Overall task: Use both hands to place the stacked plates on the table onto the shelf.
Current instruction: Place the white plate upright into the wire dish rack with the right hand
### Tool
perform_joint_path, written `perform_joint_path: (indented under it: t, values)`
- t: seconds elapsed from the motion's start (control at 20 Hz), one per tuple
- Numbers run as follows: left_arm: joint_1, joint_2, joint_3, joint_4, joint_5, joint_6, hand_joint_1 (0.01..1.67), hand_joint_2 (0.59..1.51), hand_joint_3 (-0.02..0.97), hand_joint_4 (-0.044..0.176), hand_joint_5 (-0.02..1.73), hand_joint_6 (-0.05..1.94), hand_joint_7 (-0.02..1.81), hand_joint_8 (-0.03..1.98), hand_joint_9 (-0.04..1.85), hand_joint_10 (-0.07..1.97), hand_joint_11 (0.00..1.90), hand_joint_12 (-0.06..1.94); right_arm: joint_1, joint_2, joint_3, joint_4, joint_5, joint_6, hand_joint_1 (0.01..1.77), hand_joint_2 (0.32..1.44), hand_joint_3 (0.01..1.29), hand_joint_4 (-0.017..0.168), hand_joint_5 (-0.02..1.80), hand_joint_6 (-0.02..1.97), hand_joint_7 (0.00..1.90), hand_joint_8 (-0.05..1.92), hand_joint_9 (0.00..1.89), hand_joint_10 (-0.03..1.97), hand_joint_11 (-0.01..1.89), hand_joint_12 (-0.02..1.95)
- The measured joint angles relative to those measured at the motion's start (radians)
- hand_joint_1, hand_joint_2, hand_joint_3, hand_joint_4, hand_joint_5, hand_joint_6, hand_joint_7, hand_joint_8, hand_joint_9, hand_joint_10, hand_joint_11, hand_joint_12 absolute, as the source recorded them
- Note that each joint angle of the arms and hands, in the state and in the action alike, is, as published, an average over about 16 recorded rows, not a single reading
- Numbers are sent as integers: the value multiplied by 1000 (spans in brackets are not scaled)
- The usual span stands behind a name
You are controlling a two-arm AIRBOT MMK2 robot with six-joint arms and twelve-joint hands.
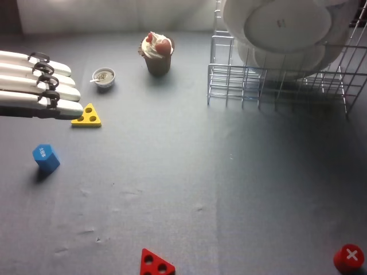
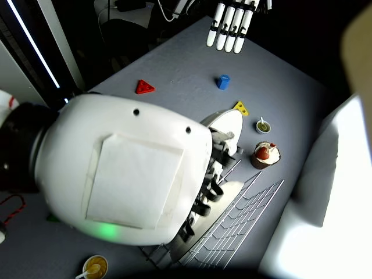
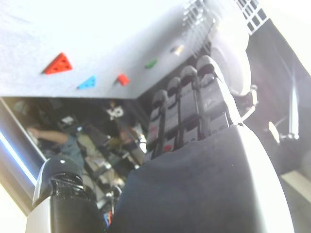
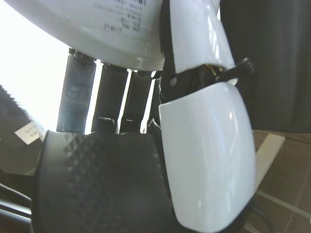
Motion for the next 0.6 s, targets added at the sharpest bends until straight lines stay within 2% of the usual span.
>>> perform_joint_path:
  t: [0.6]
  values:
    - [-5, 8, -42, 2, -6, 0, 144, 991, 5, 6, 104, 20, 142, -2, 138, 17, 122, 20, -60, -42, 70, 18, 22, 8, 1492, 950, 13, -8, 928, 840, 1127, 521, 1212, 551, 994, 1317]
